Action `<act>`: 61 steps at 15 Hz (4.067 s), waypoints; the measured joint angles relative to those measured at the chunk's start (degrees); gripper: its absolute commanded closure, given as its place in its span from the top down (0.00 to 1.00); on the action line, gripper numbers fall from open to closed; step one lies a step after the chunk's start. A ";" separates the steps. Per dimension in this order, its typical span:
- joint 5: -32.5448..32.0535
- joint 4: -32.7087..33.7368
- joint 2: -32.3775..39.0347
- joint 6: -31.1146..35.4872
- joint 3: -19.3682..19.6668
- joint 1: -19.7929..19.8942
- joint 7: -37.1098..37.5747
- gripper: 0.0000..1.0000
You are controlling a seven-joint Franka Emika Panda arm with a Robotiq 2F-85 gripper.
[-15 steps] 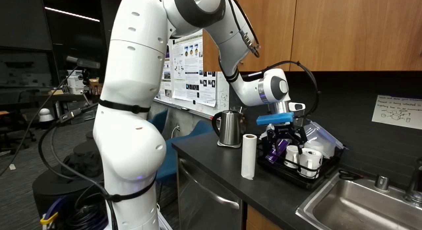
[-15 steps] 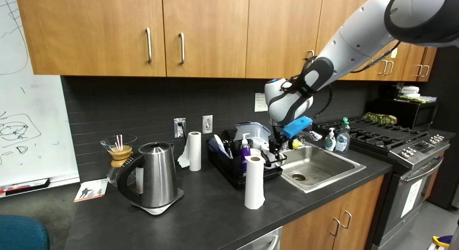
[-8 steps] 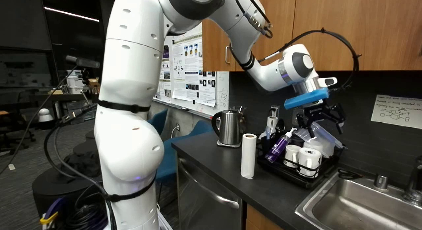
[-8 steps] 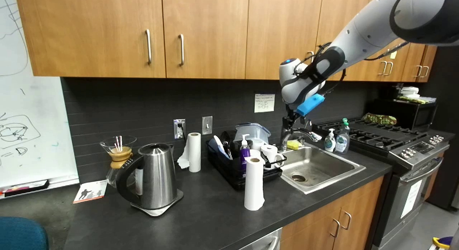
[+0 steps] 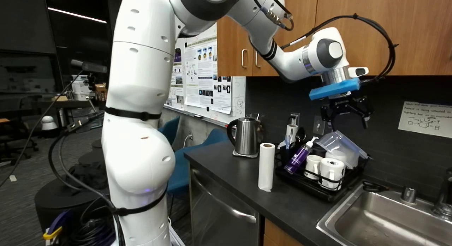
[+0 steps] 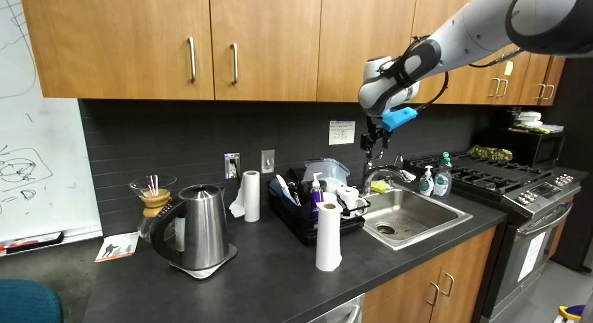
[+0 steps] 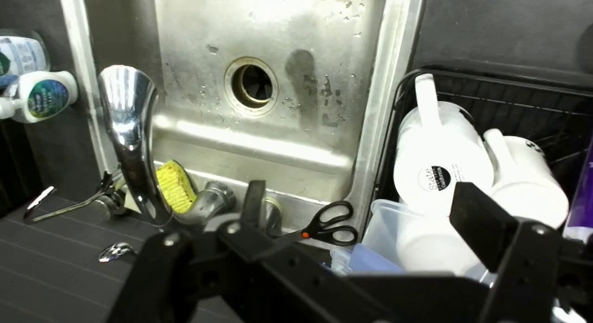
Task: Remove a white mug from the dish drying rack and put it on the countertop
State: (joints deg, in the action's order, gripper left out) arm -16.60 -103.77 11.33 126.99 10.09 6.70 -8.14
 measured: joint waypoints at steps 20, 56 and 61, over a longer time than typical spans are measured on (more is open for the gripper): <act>20.93 3.21 5.02 -10.89 -9.28 -5.18 1.52 1.00; 5.54 3.92 13.14 -8.23 -5.26 -4.44 8.55 1.00; 0.98 4.74 14.30 -6.91 -3.97 -4.36 8.55 1.00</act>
State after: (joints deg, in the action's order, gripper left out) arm -15.62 -99.03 25.63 120.08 6.12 2.34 0.41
